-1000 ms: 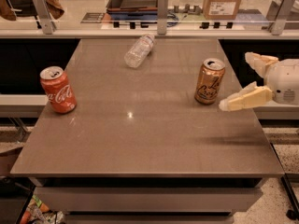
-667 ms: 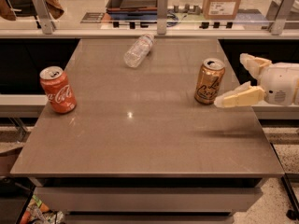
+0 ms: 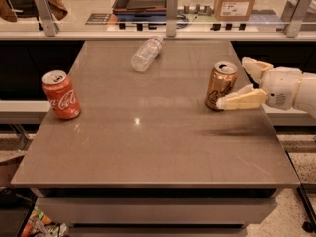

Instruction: Move orange can near coke can

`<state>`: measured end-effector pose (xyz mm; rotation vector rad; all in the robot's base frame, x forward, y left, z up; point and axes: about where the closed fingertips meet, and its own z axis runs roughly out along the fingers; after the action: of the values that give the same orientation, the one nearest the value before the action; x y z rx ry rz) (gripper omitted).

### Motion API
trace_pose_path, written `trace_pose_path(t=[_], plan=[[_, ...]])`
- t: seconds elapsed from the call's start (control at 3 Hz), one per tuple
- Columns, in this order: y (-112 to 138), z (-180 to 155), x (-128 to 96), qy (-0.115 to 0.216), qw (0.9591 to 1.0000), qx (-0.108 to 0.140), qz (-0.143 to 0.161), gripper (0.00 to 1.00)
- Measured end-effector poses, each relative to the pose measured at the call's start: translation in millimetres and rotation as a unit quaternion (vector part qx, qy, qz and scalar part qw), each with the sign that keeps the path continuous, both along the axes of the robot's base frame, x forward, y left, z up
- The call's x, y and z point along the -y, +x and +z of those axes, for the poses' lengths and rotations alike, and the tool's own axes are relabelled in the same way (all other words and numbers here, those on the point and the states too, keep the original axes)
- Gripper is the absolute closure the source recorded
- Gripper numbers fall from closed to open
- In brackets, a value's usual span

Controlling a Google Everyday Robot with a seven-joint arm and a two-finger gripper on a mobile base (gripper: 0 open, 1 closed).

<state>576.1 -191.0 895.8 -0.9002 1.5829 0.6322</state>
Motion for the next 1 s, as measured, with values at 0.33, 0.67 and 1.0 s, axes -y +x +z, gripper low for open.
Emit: trace_pose_path(t=[0.33, 0.67, 1.0], plan=[[9.0, 0.5, -13.6, 0.003, 0.9999, -0.001, 0.016, 0.00], [9.1, 0.8, -16.3, 0.003, 0.9998, -0.001, 0.018, 0.17], [9.4, 1.0, -19.1, 0.003, 0.9998, -0.001, 0.021, 0.41]])
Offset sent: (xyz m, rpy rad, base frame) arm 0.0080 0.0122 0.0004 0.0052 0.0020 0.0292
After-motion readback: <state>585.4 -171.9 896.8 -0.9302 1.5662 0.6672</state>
